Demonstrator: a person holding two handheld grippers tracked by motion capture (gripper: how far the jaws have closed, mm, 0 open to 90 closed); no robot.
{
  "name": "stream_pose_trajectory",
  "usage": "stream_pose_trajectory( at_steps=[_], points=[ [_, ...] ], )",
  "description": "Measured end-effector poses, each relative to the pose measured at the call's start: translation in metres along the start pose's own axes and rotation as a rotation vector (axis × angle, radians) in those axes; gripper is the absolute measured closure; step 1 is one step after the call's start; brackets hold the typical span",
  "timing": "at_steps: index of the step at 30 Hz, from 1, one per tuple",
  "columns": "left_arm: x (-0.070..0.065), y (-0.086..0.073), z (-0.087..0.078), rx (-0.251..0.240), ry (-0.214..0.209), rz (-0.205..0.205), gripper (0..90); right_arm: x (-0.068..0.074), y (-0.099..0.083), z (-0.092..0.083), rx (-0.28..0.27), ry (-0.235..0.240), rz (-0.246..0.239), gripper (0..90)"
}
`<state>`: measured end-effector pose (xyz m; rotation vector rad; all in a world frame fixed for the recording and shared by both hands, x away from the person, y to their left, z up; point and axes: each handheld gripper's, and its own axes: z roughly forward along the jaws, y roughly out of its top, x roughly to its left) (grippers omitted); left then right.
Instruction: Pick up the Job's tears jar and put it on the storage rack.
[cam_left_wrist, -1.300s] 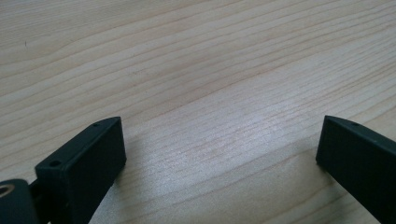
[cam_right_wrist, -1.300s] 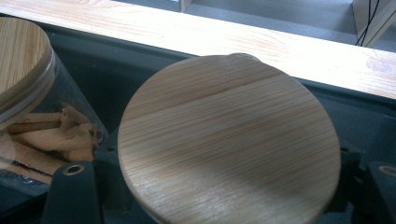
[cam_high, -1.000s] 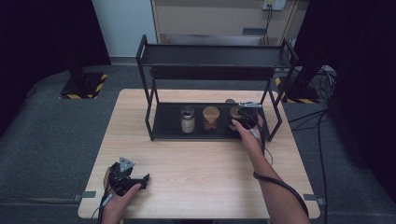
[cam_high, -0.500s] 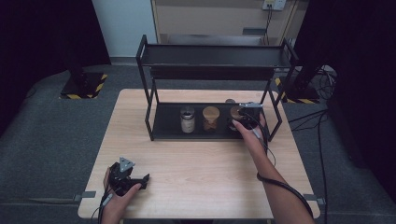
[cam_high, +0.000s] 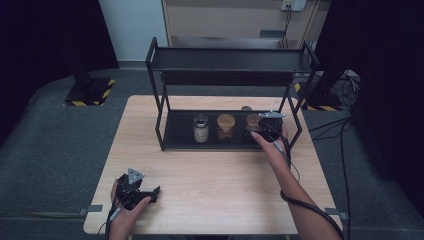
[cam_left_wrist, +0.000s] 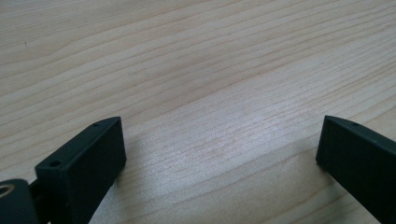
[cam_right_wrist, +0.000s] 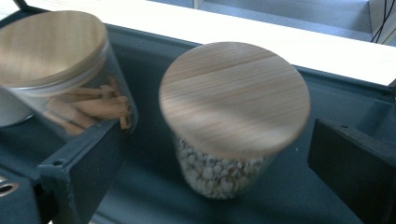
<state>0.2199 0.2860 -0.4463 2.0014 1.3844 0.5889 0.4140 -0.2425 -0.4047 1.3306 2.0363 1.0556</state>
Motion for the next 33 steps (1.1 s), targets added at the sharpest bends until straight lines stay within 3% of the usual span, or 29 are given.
stream_pose_trajectory(
  at_steps=[14,17,33],
  points=[
    [0.000,0.000,0.000,0.001,-0.002,0.000,0.0,0.012,-0.025,-0.020,-0.015,0.024,0.009,4.2],
    [0.000,0.000,0.000,0.000,0.000,0.001,0.2,0.016,-0.029,-0.026,-0.022,0.026,-0.007,4.1],
    [0.000,0.000,0.000,-0.001,0.000,0.000,0.4,0.021,-0.029,-0.041,-0.026,0.028,-0.037,3.5]
  ],
)
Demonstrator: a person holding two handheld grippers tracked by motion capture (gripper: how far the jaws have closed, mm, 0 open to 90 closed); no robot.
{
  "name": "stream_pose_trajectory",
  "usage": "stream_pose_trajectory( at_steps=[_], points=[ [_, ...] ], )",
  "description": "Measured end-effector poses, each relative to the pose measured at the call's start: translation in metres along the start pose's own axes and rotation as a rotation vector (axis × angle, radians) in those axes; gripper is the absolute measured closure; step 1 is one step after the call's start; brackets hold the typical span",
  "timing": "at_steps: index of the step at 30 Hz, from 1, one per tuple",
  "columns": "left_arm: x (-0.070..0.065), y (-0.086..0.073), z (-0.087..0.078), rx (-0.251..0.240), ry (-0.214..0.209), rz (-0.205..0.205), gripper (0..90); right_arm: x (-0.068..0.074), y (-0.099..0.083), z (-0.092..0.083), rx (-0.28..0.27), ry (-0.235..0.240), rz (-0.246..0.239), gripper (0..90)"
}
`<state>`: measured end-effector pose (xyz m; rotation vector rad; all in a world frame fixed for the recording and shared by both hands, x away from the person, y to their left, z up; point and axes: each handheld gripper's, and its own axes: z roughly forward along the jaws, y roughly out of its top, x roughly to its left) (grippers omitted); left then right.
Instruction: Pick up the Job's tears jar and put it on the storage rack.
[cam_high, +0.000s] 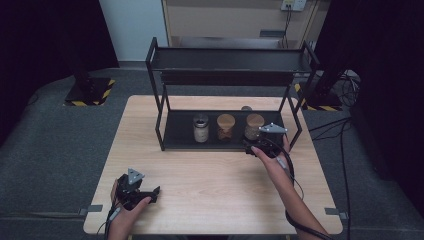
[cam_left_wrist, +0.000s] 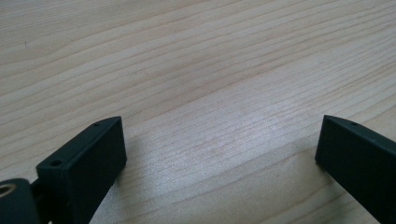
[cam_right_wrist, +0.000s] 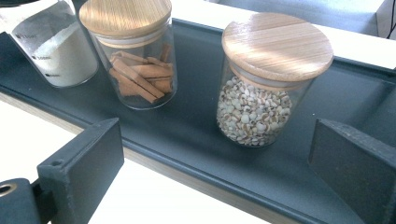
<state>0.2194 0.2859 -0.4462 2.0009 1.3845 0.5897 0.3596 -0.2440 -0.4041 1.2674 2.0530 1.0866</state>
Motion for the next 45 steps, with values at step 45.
stream_pose_trajectory(
  at_steps=[45],
  points=[
    [0.000,0.000,0.000,0.000,0.001,0.001,0.5,-0.007,-0.036,-0.042,0.010,0.027,-0.047,3.0]
  ],
)
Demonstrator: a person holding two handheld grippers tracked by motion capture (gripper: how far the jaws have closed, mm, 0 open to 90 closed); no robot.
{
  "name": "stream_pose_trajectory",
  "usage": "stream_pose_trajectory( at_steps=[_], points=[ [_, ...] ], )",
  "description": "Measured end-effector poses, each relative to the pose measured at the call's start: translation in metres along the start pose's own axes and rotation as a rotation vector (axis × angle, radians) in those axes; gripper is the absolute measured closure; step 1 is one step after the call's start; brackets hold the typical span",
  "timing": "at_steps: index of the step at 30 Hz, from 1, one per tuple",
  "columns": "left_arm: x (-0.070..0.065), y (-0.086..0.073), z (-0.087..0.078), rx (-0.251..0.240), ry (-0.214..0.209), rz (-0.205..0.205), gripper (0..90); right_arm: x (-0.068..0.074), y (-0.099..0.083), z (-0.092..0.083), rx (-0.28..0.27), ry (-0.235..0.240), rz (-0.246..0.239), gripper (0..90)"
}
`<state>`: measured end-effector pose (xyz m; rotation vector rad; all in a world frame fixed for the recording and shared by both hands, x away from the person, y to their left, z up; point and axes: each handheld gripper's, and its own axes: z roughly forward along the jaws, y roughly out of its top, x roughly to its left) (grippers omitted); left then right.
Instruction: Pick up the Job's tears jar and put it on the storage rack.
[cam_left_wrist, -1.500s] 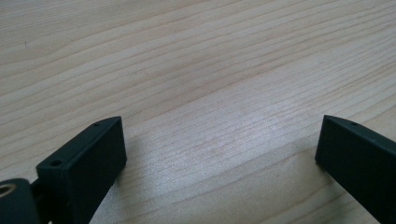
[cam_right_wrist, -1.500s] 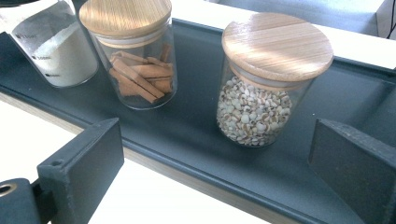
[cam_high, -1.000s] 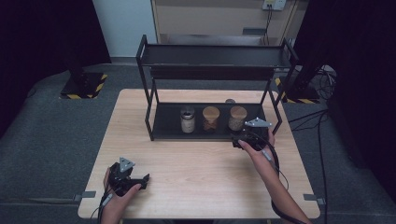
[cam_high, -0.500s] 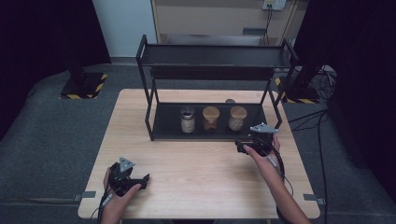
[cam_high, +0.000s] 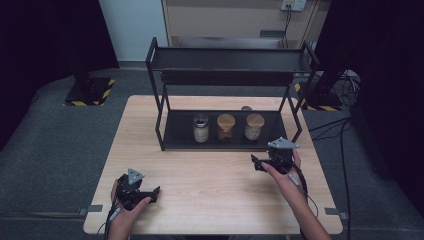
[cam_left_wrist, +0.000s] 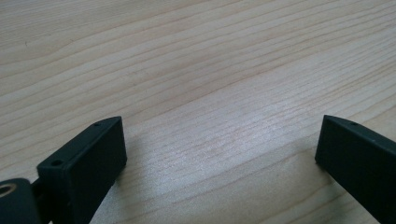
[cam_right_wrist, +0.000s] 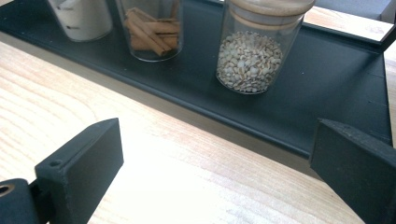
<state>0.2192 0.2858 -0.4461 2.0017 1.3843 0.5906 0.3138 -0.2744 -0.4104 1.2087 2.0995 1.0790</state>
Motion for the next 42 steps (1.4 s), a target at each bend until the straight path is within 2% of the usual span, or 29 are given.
stream_pose_trajectory(
  at_steps=[10,15,42],
  points=[
    [0.000,0.000,0.000,-0.001,0.001,-0.001,0.8,0.005,-0.006,-0.006,-0.006,0.019,-0.013,2.9],
    [-0.001,0.000,0.000,-0.001,0.002,-0.001,0.9,0.009,-0.010,-0.009,-0.005,0.014,-0.019,2.9],
    [-0.001,-0.001,0.000,-0.001,0.002,-0.002,0.9,0.011,-0.034,-0.017,0.003,0.057,0.009,3.0]
  ],
)
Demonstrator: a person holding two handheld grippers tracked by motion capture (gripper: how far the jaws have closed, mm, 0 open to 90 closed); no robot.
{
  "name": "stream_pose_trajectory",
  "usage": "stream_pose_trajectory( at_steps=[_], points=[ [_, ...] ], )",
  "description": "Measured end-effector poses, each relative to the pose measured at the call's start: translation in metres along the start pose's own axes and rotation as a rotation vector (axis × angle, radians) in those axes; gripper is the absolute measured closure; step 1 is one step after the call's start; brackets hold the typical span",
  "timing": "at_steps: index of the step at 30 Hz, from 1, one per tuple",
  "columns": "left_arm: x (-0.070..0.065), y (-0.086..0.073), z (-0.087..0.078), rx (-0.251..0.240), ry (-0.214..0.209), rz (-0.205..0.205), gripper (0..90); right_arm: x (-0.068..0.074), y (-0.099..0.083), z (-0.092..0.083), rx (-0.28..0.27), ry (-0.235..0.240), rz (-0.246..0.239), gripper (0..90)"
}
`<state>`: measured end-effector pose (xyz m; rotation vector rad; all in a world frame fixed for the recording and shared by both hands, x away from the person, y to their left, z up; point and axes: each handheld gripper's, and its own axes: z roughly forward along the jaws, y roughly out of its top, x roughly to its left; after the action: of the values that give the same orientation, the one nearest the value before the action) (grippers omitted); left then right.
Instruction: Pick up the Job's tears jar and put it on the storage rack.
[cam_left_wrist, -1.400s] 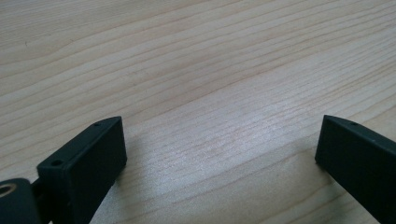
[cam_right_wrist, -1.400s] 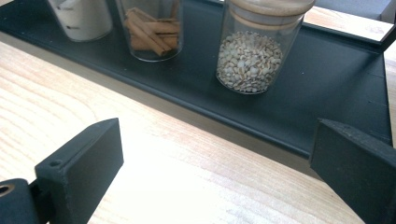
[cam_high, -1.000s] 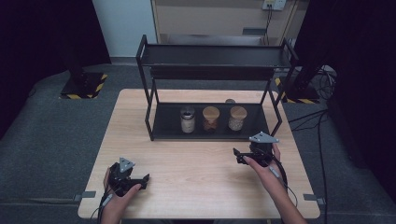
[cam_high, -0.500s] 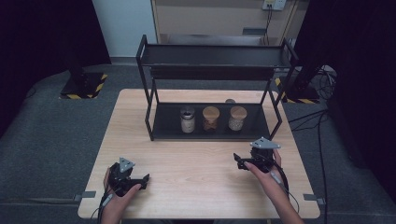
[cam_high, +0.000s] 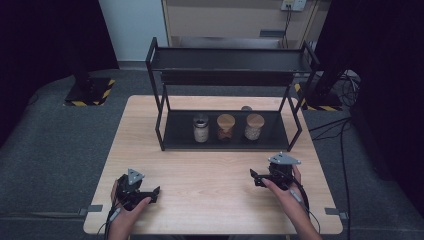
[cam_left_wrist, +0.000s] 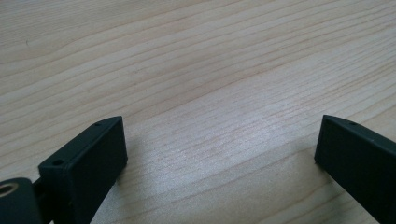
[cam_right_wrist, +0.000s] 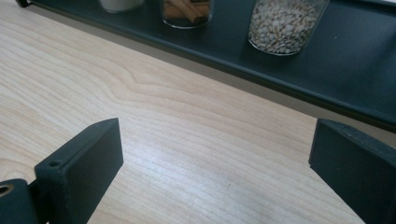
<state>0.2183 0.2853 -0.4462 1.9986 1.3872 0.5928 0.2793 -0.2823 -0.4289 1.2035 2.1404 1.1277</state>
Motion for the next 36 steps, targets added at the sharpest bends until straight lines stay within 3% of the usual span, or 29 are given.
stream_pose_trajectory(
  at_steps=[22,36],
  points=[
    [0.000,0.000,0.000,0.000,0.000,0.000,0.9,0.013,-0.011,-0.002,-0.003,0.046,-0.005,3.0],
    [0.000,0.000,0.000,0.000,0.000,-0.001,1.0,0.031,-0.015,0.006,0.042,0.093,-0.056,3.0]
  ],
)
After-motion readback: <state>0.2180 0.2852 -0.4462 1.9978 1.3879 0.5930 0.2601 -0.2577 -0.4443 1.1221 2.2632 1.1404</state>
